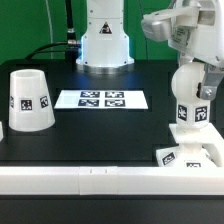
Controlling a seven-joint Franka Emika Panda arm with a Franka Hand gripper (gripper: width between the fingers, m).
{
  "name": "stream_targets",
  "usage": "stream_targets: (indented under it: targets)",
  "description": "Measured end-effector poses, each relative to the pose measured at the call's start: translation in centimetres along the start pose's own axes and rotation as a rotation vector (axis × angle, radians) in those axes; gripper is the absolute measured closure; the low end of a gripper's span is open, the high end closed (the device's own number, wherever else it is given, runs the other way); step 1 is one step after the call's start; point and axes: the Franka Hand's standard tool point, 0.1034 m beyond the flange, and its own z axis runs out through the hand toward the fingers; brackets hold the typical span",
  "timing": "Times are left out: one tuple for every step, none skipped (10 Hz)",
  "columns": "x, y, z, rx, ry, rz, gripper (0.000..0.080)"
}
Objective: Assemble lamp
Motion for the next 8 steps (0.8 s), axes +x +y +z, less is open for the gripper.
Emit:
stream_targets:
  targets:
    - [-0.04,0.01,-0.01,0.000,0.000,0.005,0.0211]
    - [-0.05,0.01,0.00,0.000,0.000,0.005,0.0223]
    - [-0.06,0.01,0.00,0.000,0.000,0.005,0.0223]
    - [-0.07,0.01,0.00,0.000,0.000,0.011,0.0223]
    - [-0.07,0.01,0.00,0.000,0.000,0.045,0.0223]
    - [-0.09,0.01,0.01,0.000,0.000,0.046,0.0223]
    - [-0.12,-0.03,0.04,0.005,0.002,0.117,0.0223]
    - [-0.22,-0.06,0.06,0.014,-0.001,0.215,0.0222]
